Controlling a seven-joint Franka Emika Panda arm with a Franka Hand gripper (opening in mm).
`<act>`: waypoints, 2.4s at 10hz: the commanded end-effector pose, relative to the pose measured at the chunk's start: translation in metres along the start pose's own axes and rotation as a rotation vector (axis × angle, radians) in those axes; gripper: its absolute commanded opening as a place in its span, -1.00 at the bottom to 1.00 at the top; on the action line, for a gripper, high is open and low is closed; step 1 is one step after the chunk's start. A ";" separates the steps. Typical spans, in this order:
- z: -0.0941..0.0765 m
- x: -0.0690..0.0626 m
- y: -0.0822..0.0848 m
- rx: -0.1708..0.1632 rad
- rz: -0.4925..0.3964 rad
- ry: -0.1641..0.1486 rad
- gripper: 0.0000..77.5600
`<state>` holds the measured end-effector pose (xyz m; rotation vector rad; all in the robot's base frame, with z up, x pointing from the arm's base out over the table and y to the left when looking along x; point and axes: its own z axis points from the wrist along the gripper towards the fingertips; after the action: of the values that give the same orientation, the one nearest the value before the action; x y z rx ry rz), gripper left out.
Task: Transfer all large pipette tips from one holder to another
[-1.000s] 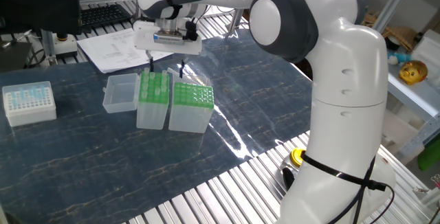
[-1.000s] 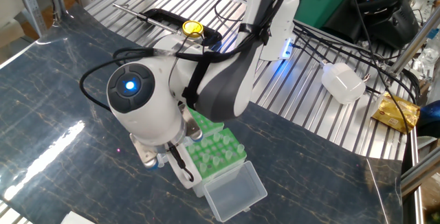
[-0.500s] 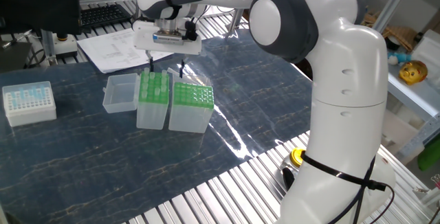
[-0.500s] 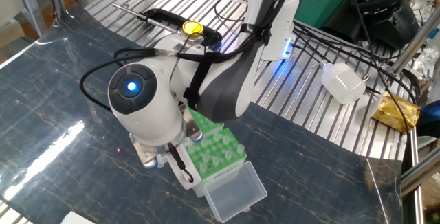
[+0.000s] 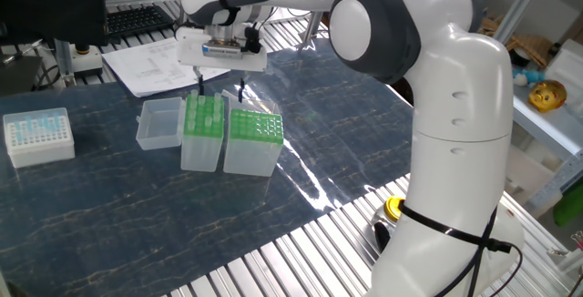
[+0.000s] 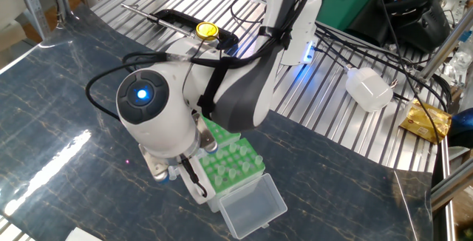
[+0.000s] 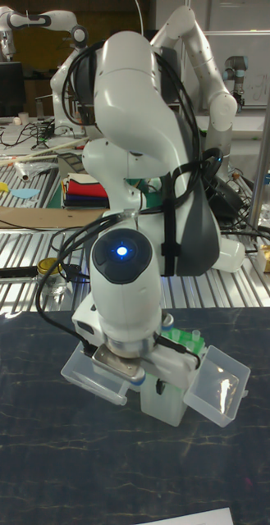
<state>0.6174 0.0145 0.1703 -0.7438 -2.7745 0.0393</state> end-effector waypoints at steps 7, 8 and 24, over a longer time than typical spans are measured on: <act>-0.004 -0.026 0.011 0.073 0.089 -0.101 1.00; -0.005 -0.028 0.011 0.094 0.090 -0.111 1.00; 0.015 -0.035 0.012 0.245 0.116 -0.168 1.00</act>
<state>0.6476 0.0081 0.1449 -0.8668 -2.8034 0.4736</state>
